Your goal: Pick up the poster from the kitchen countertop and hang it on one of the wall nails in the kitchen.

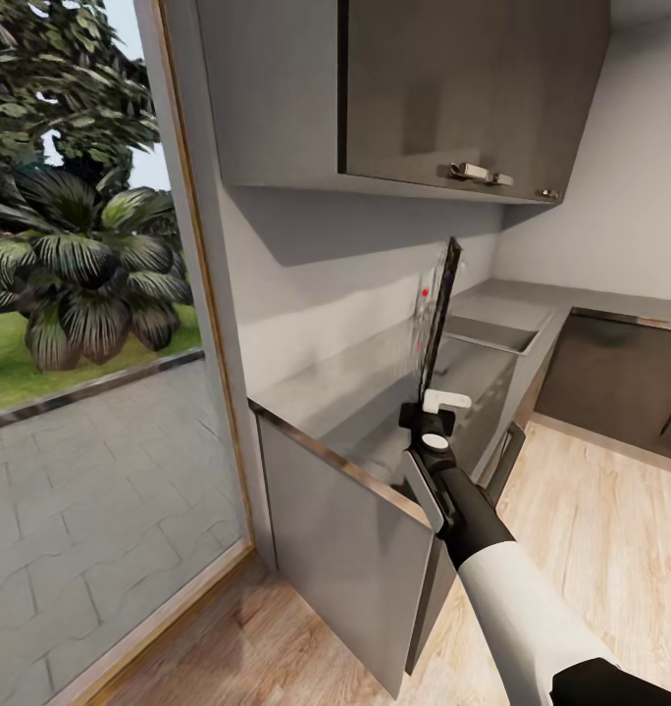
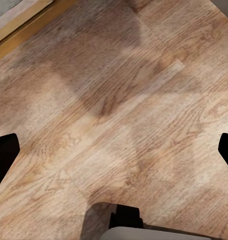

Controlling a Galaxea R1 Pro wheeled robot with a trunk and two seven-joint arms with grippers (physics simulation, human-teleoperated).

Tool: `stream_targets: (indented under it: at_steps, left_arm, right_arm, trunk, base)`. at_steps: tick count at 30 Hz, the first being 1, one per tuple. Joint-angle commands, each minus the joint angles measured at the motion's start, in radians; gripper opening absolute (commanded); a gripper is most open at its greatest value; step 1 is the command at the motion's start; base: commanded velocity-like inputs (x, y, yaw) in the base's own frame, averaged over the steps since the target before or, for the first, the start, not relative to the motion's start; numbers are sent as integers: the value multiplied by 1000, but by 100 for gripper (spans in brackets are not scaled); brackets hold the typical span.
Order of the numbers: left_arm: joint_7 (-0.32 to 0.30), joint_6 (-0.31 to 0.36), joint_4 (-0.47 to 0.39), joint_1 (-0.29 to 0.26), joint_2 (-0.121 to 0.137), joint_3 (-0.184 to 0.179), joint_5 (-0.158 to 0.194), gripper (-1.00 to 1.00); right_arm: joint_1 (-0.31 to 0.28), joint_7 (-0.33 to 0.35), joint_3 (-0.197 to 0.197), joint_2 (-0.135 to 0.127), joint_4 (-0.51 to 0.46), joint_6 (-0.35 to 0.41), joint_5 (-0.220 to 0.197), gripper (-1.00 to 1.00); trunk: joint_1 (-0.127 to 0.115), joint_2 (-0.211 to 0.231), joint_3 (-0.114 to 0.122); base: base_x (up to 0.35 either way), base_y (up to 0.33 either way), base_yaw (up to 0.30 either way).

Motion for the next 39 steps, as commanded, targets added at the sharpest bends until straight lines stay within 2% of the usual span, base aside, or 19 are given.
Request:
stream_targets:
  at_steps: [1,11,16,24,39]
  left_arm:
    - [0,-2,-1,0,0,1,0,100]
    - [0,-2,-1,0,0,1,0,100]
    - [0,-2,-1,0,0,1,1,100]
    - [0,-2,-1,0,0,1,0,100]
    - [0,-2,-1,0,0,1,0,100]
  right_arm:
    - [-1,-8,3,0,-5,3,-10,-100]
    - [-1,-11,5,0,-54,18,-9,-100]
    - [-1,-10,4,0,-93,83,-8,-100]
    - [-1,-10,3,0,-98,97,-8,-100]
    - [-1,-10,3,0,-99,100,-8,-100]
  trunk:
    - [0,-1,-1]
    - [0,-1,-1]
    - [0,-1,-1]
    - [0,-1,-1]
    - [0,-1,-1]
  base:
    - [0,0,0]
    - [0,0,0]
    - [0,0,0]
    - [-24,0,0]
    - [-312,0,0]
